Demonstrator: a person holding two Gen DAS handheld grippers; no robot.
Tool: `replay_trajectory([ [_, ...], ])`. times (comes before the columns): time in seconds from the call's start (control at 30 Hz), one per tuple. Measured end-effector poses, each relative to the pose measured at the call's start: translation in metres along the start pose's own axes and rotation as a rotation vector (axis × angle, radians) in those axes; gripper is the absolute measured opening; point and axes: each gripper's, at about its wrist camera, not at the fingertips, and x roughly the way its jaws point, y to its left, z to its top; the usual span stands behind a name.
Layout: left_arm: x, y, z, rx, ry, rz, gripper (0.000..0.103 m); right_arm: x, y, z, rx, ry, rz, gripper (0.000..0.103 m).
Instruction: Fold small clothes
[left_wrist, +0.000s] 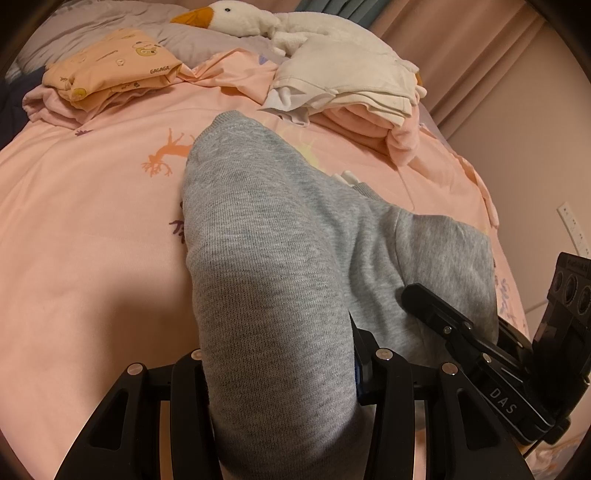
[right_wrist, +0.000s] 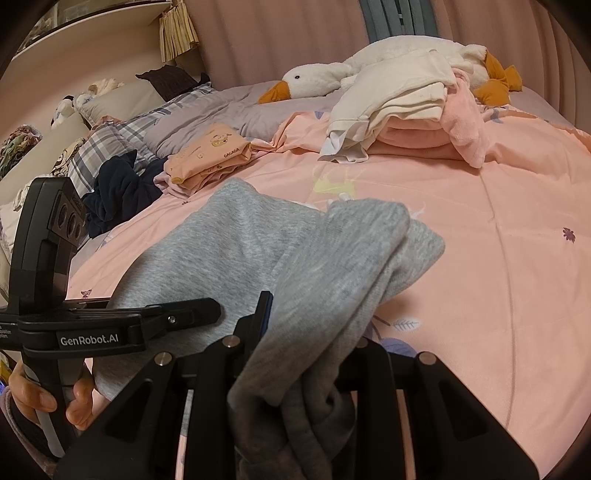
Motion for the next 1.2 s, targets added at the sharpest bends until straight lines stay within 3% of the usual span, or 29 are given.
replay_trajectory([
  [1.2,0.004,-0.002,0.002,0.023,0.032,0.047,0.045,0.007,-0.018,-0.004,0.061,0.038,-0.002,0.028],
])
